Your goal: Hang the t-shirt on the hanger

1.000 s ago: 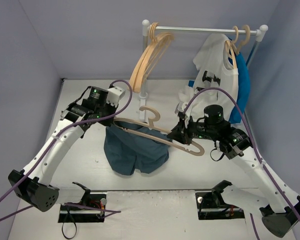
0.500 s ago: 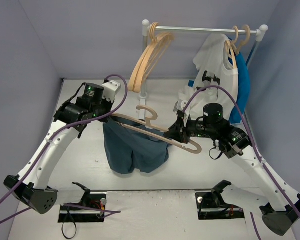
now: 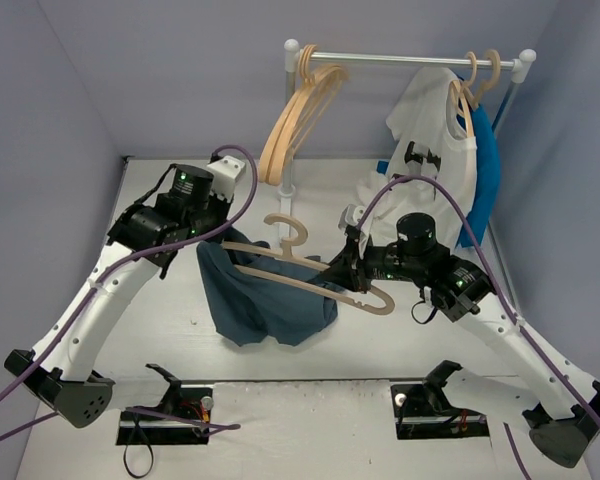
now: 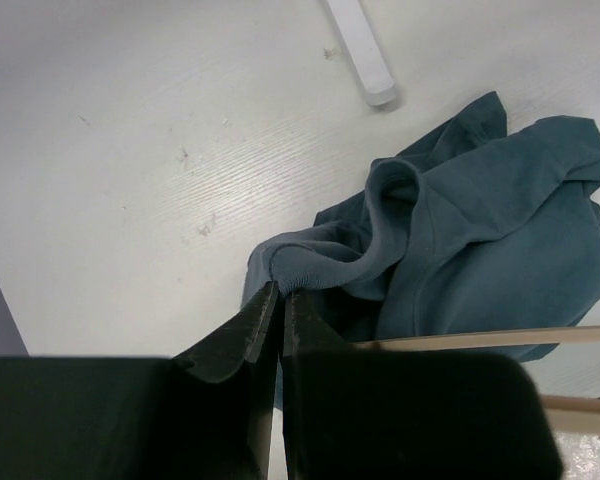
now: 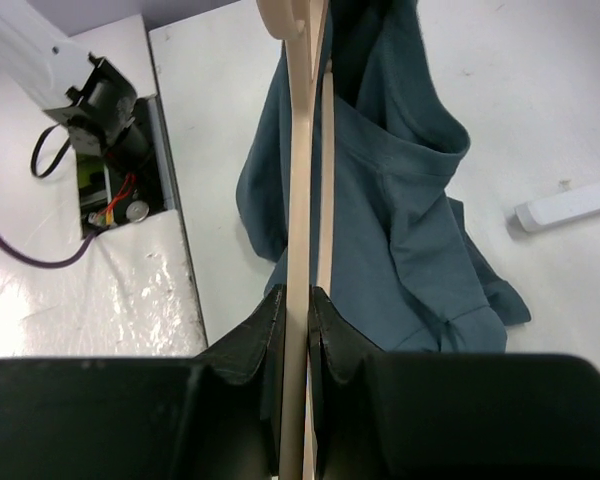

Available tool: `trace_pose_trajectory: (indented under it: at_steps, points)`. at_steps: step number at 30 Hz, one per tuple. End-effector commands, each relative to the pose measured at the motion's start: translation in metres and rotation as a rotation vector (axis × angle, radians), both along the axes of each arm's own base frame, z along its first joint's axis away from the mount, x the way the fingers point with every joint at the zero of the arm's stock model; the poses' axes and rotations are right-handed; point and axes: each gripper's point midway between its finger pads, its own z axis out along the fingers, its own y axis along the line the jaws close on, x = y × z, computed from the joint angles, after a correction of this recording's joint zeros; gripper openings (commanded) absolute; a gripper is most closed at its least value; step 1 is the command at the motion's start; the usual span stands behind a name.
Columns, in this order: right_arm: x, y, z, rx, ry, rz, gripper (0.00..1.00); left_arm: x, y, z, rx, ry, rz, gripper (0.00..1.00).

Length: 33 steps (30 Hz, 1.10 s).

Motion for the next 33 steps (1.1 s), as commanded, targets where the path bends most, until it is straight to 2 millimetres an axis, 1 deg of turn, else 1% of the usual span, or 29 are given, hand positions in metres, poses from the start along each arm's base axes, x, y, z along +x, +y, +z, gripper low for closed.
trace_pose_trajectory:
  at_steps: [1, 3, 5, 8, 9, 12, 14, 19, 23, 26, 30, 33]
  points:
    - [0.022, 0.005, 0.055, 0.175, -0.16, -0.103, 0.0, -0.001, -0.022, 0.039, -0.088, -0.11, -0.01, 0.0]
    - [0.031, 0.001, 0.058, 0.176, -0.173, -0.16, 0.0, -0.003, -0.02, 0.048, -0.1, -0.133, 0.012, 0.0]
    - [0.036, -0.003, 0.061, 0.176, -0.19, -0.199, 0.0, -0.003, -0.011, 0.058, -0.096, -0.169, 0.046, 0.0]
    - [0.037, -0.005, 0.062, 0.179, -0.192, -0.211, 0.0, -0.003, 0.002, 0.066, -0.063, -0.205, 0.082, 0.0]
    - [0.036, -0.004, 0.062, 0.181, -0.188, -0.209, 0.0, -0.003, 0.002, 0.067, -0.058, -0.206, 0.082, 0.0]
    - [0.032, 0.0, 0.058, 0.183, -0.154, -0.189, 0.0, 0.001, 0.013, 0.07, -0.025, -0.224, 0.133, 0.0]
    - [0.031, 0.001, 0.055, 0.18, -0.155, -0.202, 0.0, 0.003, 0.015, 0.072, -0.017, -0.231, 0.149, 0.0]
    - [0.029, 0.0, 0.057, 0.185, -0.166, -0.231, 0.0, 0.007, 0.025, 0.073, 0.015, -0.248, 0.2, 0.0]
    - [0.028, 0.003, 0.057, 0.181, -0.167, -0.237, 0.0, 0.01, 0.03, 0.081, 0.023, -0.272, 0.235, 0.0]
    - [0.029, 0.004, 0.056, 0.174, -0.182, -0.265, 0.0, 0.012, 0.023, 0.085, 0.0, -0.27, 0.217, 0.0]
    - [0.032, 0.01, 0.055, 0.171, -0.202, -0.277, 0.0, 0.011, 0.003, 0.078, -0.063, -0.223, 0.161, 0.0]
    - [0.036, 0.012, 0.066, 0.206, -0.238, -0.305, 0.0, 0.009, -0.009, 0.078, -0.094, -0.208, 0.142, 0.0]
